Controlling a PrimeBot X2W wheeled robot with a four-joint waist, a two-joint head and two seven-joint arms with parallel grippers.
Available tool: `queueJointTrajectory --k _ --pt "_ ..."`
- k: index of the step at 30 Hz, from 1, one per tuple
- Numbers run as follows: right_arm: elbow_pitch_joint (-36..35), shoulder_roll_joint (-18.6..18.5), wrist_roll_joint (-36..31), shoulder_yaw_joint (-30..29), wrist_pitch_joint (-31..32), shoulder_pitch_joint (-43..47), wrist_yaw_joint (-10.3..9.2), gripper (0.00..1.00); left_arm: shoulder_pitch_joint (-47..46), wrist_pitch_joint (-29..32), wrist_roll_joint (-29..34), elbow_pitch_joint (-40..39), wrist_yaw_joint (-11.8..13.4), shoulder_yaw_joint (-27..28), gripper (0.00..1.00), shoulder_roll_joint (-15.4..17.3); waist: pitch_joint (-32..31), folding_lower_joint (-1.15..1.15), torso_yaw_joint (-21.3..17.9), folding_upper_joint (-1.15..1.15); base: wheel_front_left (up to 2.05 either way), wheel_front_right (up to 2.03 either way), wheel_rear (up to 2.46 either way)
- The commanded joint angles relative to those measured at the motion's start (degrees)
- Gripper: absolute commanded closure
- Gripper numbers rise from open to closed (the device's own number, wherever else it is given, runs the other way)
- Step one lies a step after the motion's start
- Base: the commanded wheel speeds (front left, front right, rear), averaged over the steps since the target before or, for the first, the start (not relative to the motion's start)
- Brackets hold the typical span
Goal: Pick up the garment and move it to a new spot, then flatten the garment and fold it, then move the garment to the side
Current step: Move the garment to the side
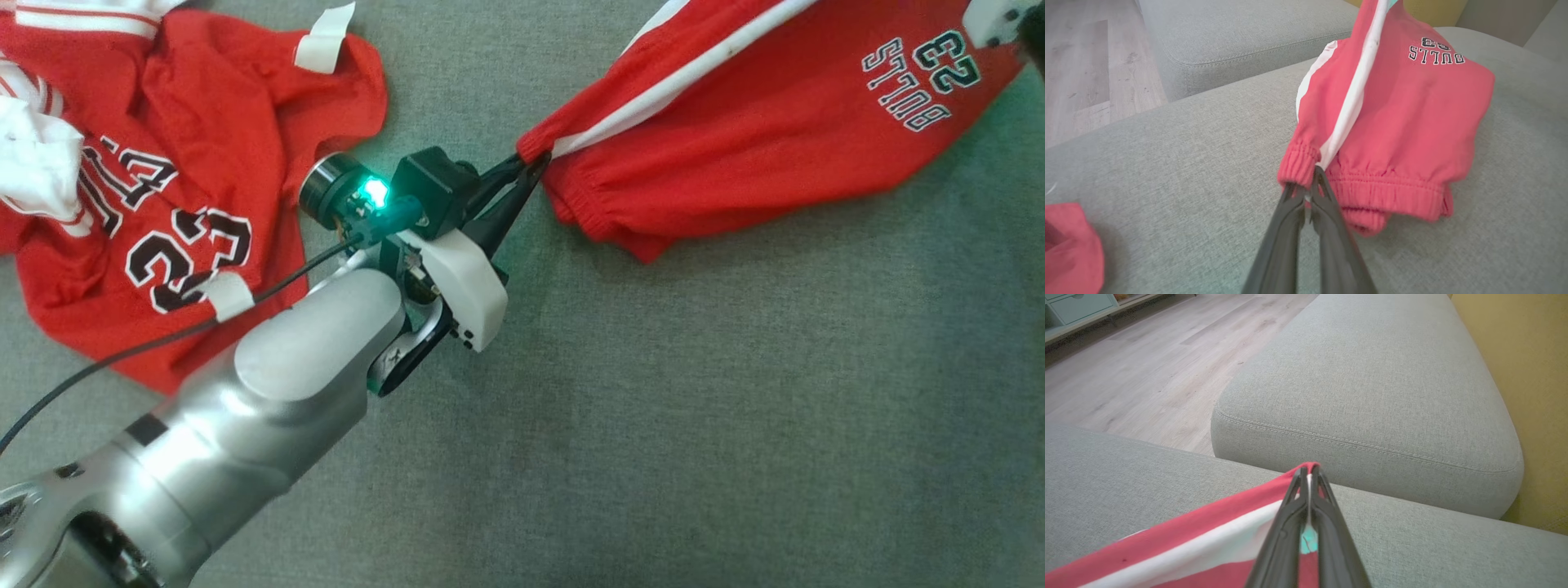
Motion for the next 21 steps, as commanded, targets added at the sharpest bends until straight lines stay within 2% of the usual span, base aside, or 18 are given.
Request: queueJointTrajectory --k 1,12,13,14,15,16,21 --pt "-0.75 0.33 -0.01 0.3 -0.87 -1.28 0.43 1.0 -2.46 -0.46 0.7 -0.64 -0.3 2.07 1.0 0.91 0.33 -0.01 0.22 0.0 0.0 0.0 0.0" --pt "4.21 2.03 1.73 2.88 -2.2 -3.75 0.43 1.0 -3.8 -0.81 0.92 1.41 -0.84 1.56 1.0 -0.29 1.55 -0.01 0.75 0.0 0.0 0.0 0.0" --pt "5.01 1.99 1.85 2.69 -2.57 -4.07 0.43 0.83 -3.81 -0.86 0.77 1.55 -0.71 1.69 1.0 -0.35 1.6 -0.01 0.76 0.0 0.0 0.0 0.0" --pt "5.98 2.19 2.19 2.46 -2.46 -4.19 0.43 0.0 -3.74 -0.79 0.58 1.78 -0.44 1.86 0.73 -0.38 1.61 -0.01 0.78 0.0 0.0 0.0 0.0" --pt "6.59 2.38 2.26 2.59 -2.4 -4.29 0.43 0.0 -3.75 -0.65 0.57 1.93 -0.34 1.8 0.15 -0.31 1.6 -0.01 0.78 0.0 0.0 0.0 0.0" --pt "7.29 2.37 2.13 2.58 -2.82 -4.57 0.43 0.0 -3.77 -0.97 0.57 1.99 0.11 2.07 0.0 -0.25 1.61 -0.01 0.79 0.0 0.0 0.0 0.0" --pt "9.95 3.22 2.77 2.06 -6.02 -4.98 0.43 0.0 -3.25 -2.64 0.67 2.01 2.13 3.05 0.0 0.63 0.4 -0.01 0.52 0.0 0.0 0.0 0.0"
